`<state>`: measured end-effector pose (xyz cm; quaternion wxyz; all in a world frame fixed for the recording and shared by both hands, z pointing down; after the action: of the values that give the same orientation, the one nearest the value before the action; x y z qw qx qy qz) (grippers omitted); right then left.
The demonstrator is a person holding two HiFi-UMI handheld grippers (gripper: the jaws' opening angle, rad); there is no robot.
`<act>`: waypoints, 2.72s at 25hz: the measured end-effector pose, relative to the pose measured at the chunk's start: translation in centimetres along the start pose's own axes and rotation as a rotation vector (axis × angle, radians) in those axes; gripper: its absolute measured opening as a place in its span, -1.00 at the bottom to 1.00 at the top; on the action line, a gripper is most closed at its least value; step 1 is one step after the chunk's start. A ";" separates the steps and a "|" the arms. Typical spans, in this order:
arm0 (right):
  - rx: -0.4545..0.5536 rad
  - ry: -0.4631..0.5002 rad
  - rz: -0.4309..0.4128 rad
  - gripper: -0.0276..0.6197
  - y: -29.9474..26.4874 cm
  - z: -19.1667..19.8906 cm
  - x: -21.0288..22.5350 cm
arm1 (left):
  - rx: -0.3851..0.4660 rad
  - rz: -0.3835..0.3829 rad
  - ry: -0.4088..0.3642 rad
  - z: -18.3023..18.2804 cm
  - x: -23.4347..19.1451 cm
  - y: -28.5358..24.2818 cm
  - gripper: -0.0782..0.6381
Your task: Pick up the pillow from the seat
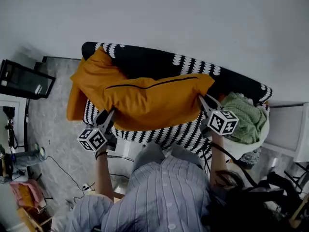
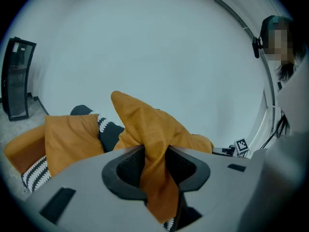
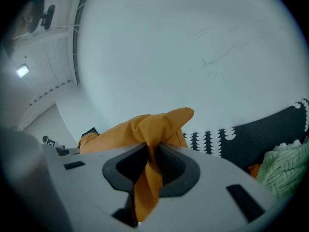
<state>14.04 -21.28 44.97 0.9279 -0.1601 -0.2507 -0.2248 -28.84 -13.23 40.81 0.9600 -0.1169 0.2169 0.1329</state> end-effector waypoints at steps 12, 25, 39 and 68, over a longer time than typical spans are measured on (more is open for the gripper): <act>-0.016 0.029 -0.174 -0.69 -1.0 -1.0 -3.8 | 0.146 -0.114 -0.036 -2.4 1.6 6.7 -0.39; -0.116 0.095 -0.312 -0.69 -0.9 -0.8 -5.2 | 0.276 -0.263 -0.015 -0.3 4.5 12.9 -0.39; -0.204 0.131 -0.464 -0.69 -2.5 2.1 -12.1 | 0.398 -0.430 0.044 0.8 4.1 22.5 -0.39; -0.223 0.192 -0.448 -0.69 11.6 12.6 -25.0 | 0.455 -0.436 0.112 6.2 2.7 44.9 -0.40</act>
<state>-4.42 2.16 39.79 0.8511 -0.1798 -0.1643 -0.4652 -37.86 31.18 37.55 0.9539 0.0499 0.2634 -0.1345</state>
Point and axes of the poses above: the fingertips, and each gripper's own axes: y backward along the fingers, x to its right, z out of its underside, the point moved 5 cm from there along y, backward along the fingers, and after that the axes turned 15 degrees about x, right-handed, at the moved point
